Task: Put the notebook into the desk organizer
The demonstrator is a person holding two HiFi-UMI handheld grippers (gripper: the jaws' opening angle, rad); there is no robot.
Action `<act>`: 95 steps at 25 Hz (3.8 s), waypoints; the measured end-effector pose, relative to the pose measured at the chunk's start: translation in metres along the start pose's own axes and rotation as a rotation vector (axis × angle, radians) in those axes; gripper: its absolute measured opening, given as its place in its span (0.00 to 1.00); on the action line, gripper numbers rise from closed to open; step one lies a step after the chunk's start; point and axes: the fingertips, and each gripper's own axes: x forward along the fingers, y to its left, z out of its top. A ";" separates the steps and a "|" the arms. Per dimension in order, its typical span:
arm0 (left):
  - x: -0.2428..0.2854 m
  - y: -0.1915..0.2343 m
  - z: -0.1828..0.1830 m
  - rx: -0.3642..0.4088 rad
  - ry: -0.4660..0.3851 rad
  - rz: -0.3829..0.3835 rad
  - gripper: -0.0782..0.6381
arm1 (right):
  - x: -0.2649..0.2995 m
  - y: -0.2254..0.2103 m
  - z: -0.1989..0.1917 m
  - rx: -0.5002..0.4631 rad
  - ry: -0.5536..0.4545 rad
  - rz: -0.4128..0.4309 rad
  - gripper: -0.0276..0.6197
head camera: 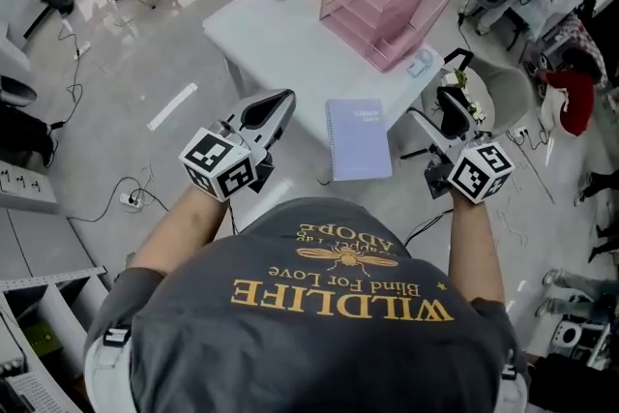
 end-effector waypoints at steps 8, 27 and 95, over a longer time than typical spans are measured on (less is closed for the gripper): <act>0.050 0.036 -0.005 -0.031 0.042 -0.008 0.10 | 0.035 -0.046 0.008 0.042 0.016 -0.001 0.64; 0.141 0.026 -0.104 -0.118 0.168 0.144 0.10 | 0.052 -0.162 -0.216 0.374 0.490 0.190 0.64; 0.255 0.119 0.059 0.065 0.011 -0.042 0.10 | 0.238 -0.269 0.140 0.595 0.128 0.068 0.09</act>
